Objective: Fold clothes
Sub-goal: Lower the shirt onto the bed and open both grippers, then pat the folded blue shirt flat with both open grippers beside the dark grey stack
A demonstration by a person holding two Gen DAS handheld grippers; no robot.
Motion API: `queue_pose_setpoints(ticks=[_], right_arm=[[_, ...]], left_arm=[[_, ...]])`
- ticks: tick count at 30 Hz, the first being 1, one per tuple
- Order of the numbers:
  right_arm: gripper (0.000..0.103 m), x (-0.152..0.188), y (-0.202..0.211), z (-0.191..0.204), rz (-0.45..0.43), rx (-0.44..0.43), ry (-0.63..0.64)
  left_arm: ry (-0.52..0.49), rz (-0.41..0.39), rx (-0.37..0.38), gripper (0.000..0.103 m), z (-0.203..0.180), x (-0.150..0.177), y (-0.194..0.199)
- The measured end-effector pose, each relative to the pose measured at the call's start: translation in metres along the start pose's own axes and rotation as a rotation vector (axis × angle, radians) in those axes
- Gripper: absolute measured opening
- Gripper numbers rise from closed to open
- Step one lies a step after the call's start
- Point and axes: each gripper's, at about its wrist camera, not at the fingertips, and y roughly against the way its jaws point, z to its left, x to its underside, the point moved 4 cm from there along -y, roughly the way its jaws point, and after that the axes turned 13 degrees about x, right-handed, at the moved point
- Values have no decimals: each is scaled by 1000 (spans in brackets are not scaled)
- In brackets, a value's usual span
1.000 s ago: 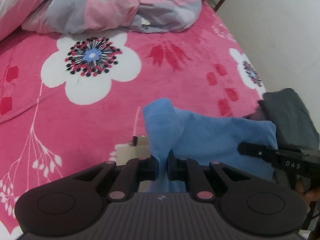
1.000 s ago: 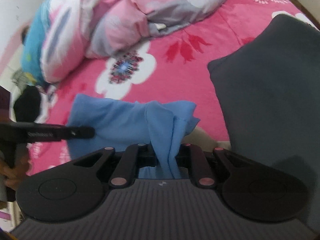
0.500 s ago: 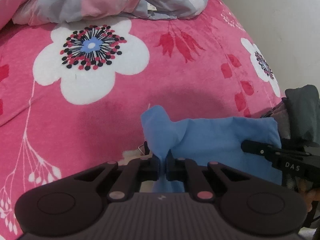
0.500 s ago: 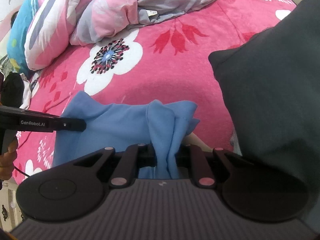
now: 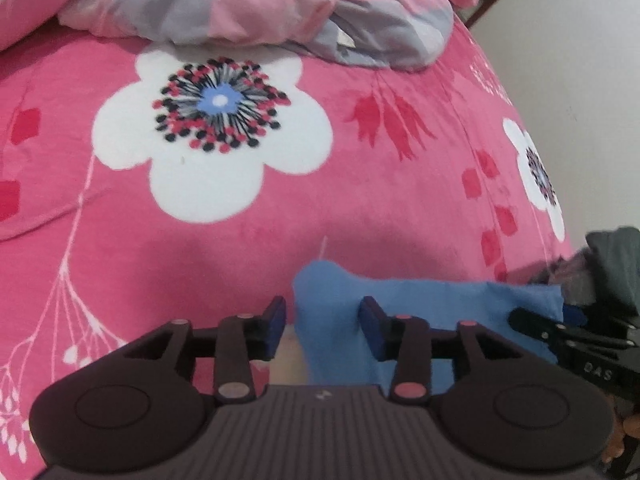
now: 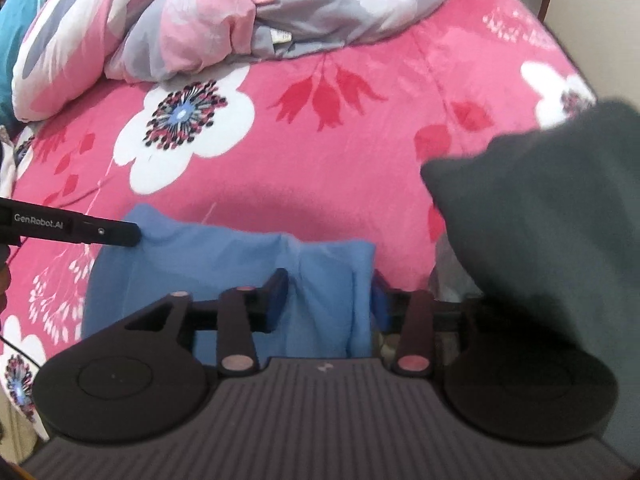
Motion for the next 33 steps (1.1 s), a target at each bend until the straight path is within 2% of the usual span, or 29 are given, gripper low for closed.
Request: queue_pose_setpoints(ticks=[2, 6, 9, 11, 12, 13, 14, 16, 18, 19, 21, 25, 28, 31, 33], right_arm=[[66, -5, 6, 1, -47, 56, 21], [67, -13, 26, -1, -150, 122, 28], [61, -12, 54, 1, -268, 130, 63], [45, -7, 66, 7, -291, 91, 120], [40, -3, 65, 11, -276, 77, 152], [29, 3, 61, 16, -255, 60, 186], [26, 9, 52, 21, -213, 54, 227], [19, 20, 24, 26, -104, 97, 300], [17, 30, -11, 22, -1, 168, 328], [11, 31, -18, 19, 14, 192, 338], [11, 26, -9, 15, -25, 201, 333], [12, 29, 44, -4, -123, 195, 316], [13, 50, 86, -22, -168, 103, 305], [13, 95, 113, -17, -145, -21, 403], [12, 127, 112, -9, -67, -85, 458]], left_arm=[[1, -18, -4, 44, 0, -3, 6], [8, -72, -7, 46, -1, -6, 32], [-3, -93, 5, 46, -5, 0, 55], [-27, -81, 17, 44, -9, 10, 65], [-49, -60, 24, 44, -13, 18, 66], [-72, -36, 29, 44, -17, 26, 66], [-96, -4, 29, 44, -22, 35, 62], [-146, 67, 17, 44, -31, 55, 51], [-181, 121, -2, 44, -37, 73, 40], [-185, 137, -10, 44, -37, 80, 38], [-166, 139, -12, 43, -37, 88, 43], [-117, 156, 8, 44, -34, 105, 62], [-129, 217, 30, 44, -39, 125, 65], [-164, 296, 49, 45, -46, 148, 59], [-210, 342, 27, 45, -51, 161, 50]])
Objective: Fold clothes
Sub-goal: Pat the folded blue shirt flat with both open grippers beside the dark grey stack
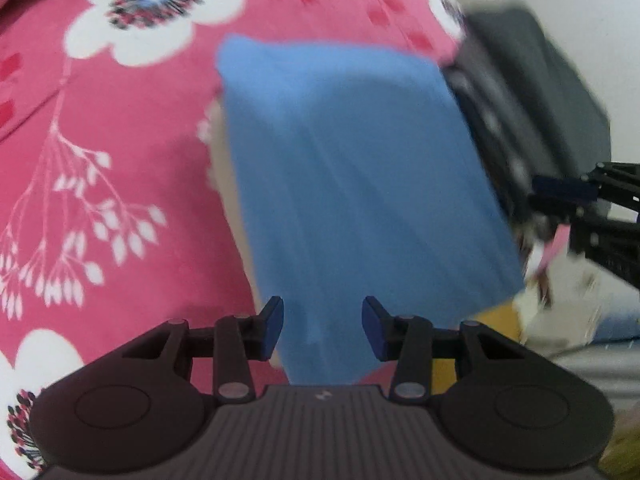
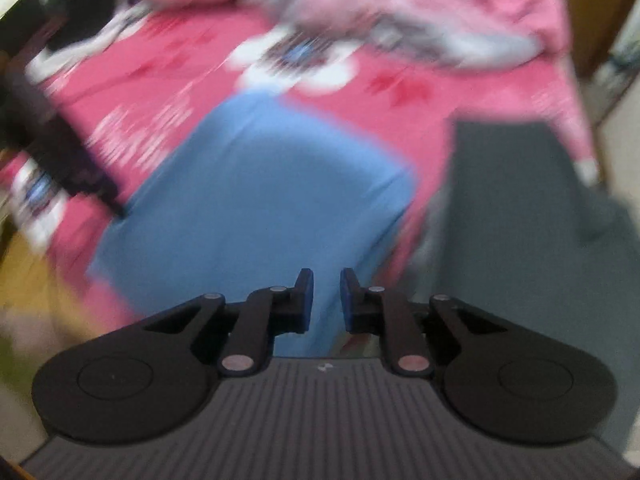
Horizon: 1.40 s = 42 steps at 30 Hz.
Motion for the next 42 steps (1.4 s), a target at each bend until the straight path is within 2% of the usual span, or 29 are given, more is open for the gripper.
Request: queue_pose_setpoints(ticks=[2, 5, 8, 12, 15, 17, 20, 22, 25, 28, 30, 33, 35, 37, 39, 40, 42], right_arm=[[11, 28, -17, 18, 96, 9, 103], [8, 42, -27, 14, 159, 70, 123], [7, 55, -37, 10, 221, 131, 142], [9, 27, -5, 8, 99, 78, 92], [9, 13, -2, 22, 33, -2, 99], [9, 16, -17, 34, 43, -12, 163], [9, 35, -48, 45, 173, 33, 248], [9, 37, -48, 42, 208, 41, 253], [9, 21, -30, 32, 170, 16, 239], [9, -7, -20, 39, 89, -35, 228], [9, -27, -19, 53, 35, -105, 221], [9, -44, -33, 86, 0, -179, 261], [9, -38, -45, 90, 31, -178, 282], [9, -26, -56, 85, 83, -145, 306], [9, -18, -56, 68, 119, -104, 295], [9, -15, -53, 60, 133, -89, 278], [10, -11, -43, 52, 129, -77, 248]], left_arm=[[-22, 30, -35, 45, -2, 6, -12], [-13, 42, -71, 43, 2, 10, -16], [10, 29, -76, 43, 6, 15, -7], [18, 36, -92, 43, 8, 25, 0], [42, 32, -104, 44, 9, 27, -2], [83, 14, -104, 44, 14, 29, -7], [153, -9, -104, 45, 22, 36, -12], [182, -31, -119, 45, 22, 43, -9], [223, -76, -142, 45, 20, 57, 5], [260, -126, -156, 45, 16, 65, 20], [285, -149, -154, 45, 15, 64, 23], [297, -166, -139, 45, 12, 57, 16], [285, -163, -139, 45, 10, 51, 5], [288, -130, -183, 46, 17, 52, -9], [364, -104, -220, 46, 32, 64, -13], [402, -101, -234, 42, 40, 70, -13], [473, -129, -242, 41, 53, 83, -5]])
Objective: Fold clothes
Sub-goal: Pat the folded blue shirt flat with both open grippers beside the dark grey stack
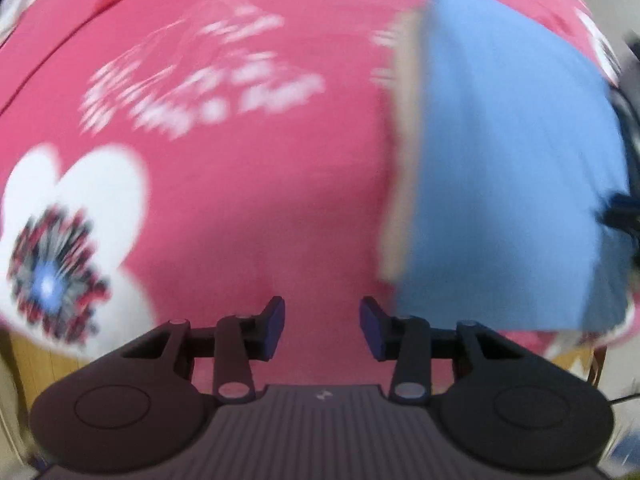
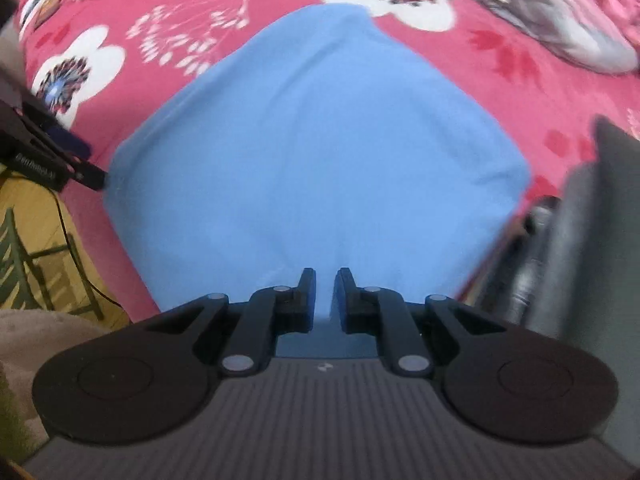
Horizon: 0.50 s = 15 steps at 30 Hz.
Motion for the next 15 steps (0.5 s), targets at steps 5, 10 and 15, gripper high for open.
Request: queue_pose_setpoints(ticks=[5, 10, 15], right_arm=[[10, -32, 9, 24, -114, -126, 2], [9, -74, -16, 71, -171, -217, 111], [9, -96, -25, 49, -147, -132, -21]], left_arm=[[23, -66, 38, 44, 12, -1, 20], [-70, -88, 104, 50, -22, -10, 13], [-183, -75, 5, 50, -38, -6, -6]])
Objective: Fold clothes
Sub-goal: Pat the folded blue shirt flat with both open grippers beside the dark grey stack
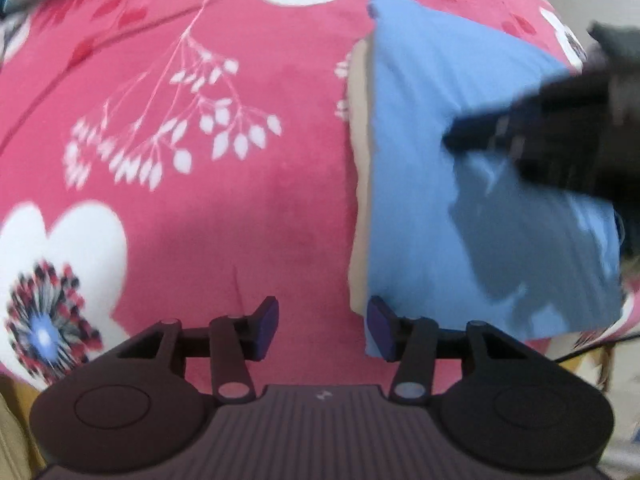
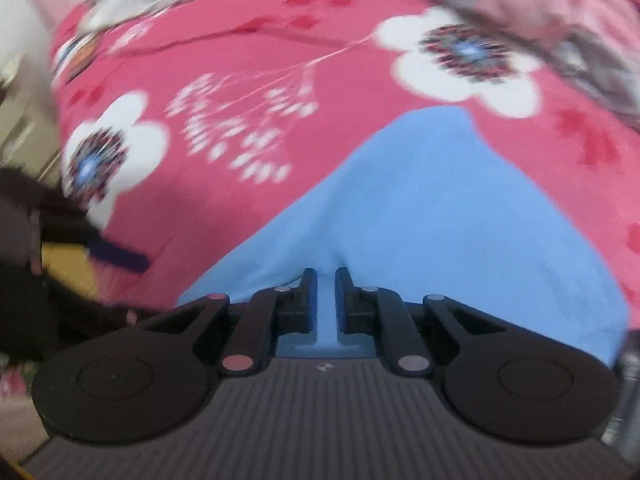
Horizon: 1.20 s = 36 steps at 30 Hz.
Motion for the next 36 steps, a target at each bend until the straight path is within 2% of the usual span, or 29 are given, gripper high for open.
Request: queue_pose_setpoints(ticks=[2, 4, 7, 9, 13, 16, 19, 21, 24, 26, 28, 32, 36], right_arm=[[11, -5, 8, -9, -32, 16, -15], [11, -11, 10, -15, -40, -15, -40], [10, -20, -10, -13, -33, -29, -14], [10, -33, -32, -21, -37, -17, -57], [11, -64, -54, -60, -76, 20, -316], [11, -72, -46, -90, -106, 29, -434], [12, -57, -28, -105, -101, 56, -461], [12, -32, -20, -107, -50, 95, -428], [12, 4, -9, -109, 27, 153, -375], [12, 31, -8, -108, 114, 256, -297], [12, 56, -4, -110, 193, 349, -241], [13, 80, 26, -115, 231, 356, -330], [18, 92, 57, -109, 232, 335, -435]], left_arm=[[13, -9, 5, 50, 2, 3, 2], [36, -9, 5, 50, 6, 6, 1], [55, -1, 8, 50, 10, 5, -1], [57, 5, 5, 50, 10, 4, -2], [58, 9, -2, 50, 10, 0, 0], [62, -18, 3, 50, 7, -8, 9], [60, -67, 39, 51, -1, -26, 16], [48, -80, 67, 53, -7, -38, 15], [8, -52, 63, 53, -15, -49, 3], [-5, -28, 46, 61, -16, -52, -4], [11, -16, 50, 63, -11, -55, -3], [-9, -8, 19, 60, -8, -62, 10], [-51, -29, 29, 60, -16, -71, 33]])
